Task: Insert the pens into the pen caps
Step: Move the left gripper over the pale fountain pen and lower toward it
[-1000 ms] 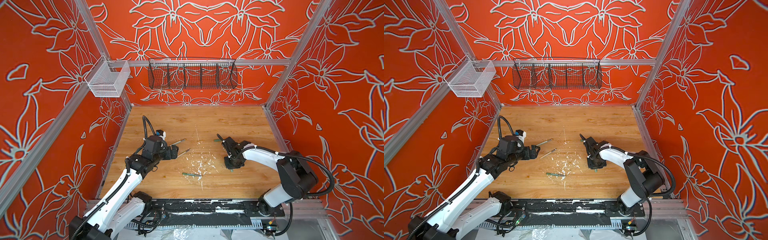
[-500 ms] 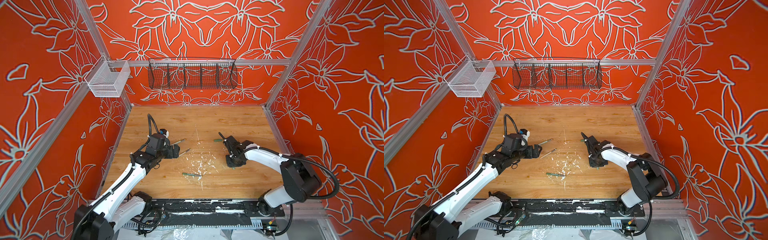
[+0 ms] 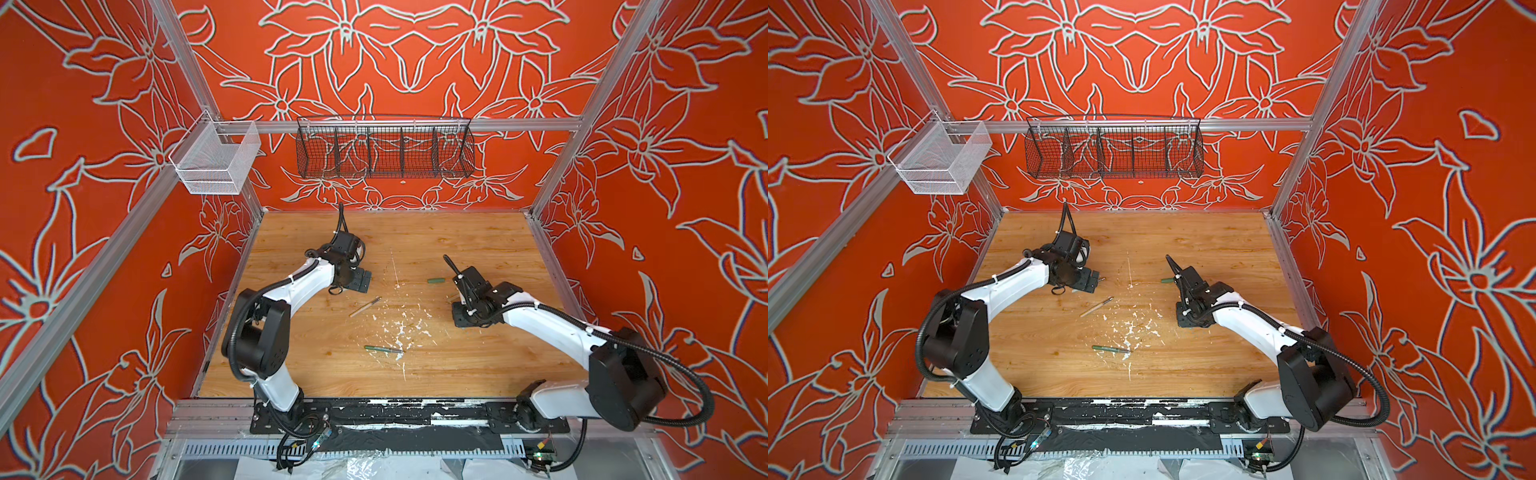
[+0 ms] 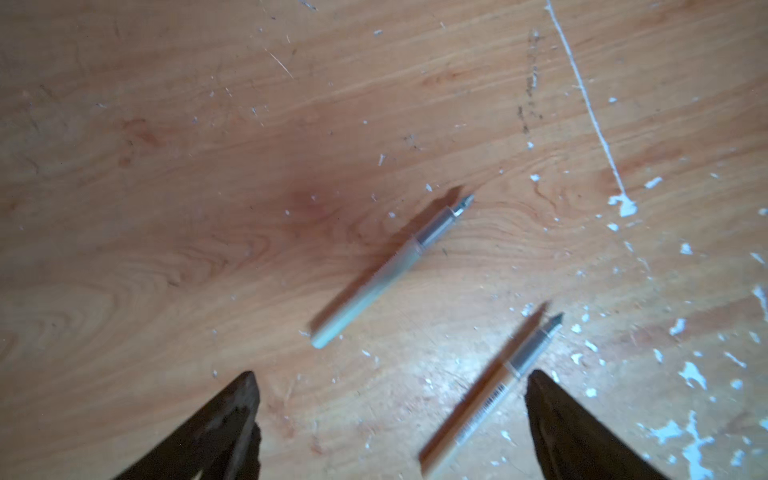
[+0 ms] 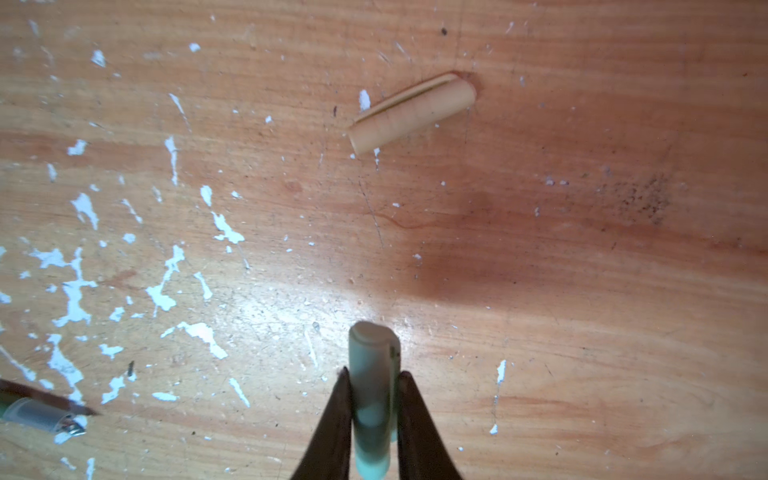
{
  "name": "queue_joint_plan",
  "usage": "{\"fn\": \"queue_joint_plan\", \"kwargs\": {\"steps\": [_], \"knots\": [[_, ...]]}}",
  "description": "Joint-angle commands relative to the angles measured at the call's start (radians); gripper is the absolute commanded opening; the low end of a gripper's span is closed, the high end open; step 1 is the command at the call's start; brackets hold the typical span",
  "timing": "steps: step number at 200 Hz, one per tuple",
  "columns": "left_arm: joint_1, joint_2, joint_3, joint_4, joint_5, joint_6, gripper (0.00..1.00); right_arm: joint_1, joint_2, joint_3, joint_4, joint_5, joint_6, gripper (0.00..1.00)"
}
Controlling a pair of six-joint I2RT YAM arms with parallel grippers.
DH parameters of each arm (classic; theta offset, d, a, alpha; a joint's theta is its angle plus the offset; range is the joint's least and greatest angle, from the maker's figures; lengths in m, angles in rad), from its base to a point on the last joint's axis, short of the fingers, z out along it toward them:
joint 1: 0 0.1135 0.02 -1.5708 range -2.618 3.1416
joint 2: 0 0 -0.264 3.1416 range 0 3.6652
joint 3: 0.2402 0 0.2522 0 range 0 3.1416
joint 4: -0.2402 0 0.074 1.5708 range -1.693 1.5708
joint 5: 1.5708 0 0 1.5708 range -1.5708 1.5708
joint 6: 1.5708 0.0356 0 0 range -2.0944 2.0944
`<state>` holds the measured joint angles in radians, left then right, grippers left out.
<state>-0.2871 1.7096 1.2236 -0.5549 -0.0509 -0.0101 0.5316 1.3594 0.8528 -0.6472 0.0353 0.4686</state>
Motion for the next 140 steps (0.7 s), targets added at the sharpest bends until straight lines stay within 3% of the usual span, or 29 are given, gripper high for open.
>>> {"fn": "queue_joint_plan", "kwargs": {"steps": [1,39,66,101,140], "knots": [[0.052,0.024,0.049,-0.077,-0.008,0.085,0.99,-0.005,-0.049,-0.026,-0.005,-0.016,0.021,0.20],[0.066,0.014,0.004,-0.063,0.085,0.211,0.99,-0.004,-0.079,-0.046,0.002,-0.015,0.029,0.20],[0.066,0.057,0.019,-0.064,0.076,0.268,0.98,-0.005,-0.073,-0.047,0.007,-0.031,0.031,0.20],[0.066,0.182,0.142,-0.157,0.057,0.317,0.89,-0.005,-0.071,-0.046,0.009,-0.058,0.031,0.20],[0.066,0.185,0.133,-0.132,0.064,0.323,0.90,-0.005,-0.095,-0.058,0.007,-0.045,0.044,0.20]]}}
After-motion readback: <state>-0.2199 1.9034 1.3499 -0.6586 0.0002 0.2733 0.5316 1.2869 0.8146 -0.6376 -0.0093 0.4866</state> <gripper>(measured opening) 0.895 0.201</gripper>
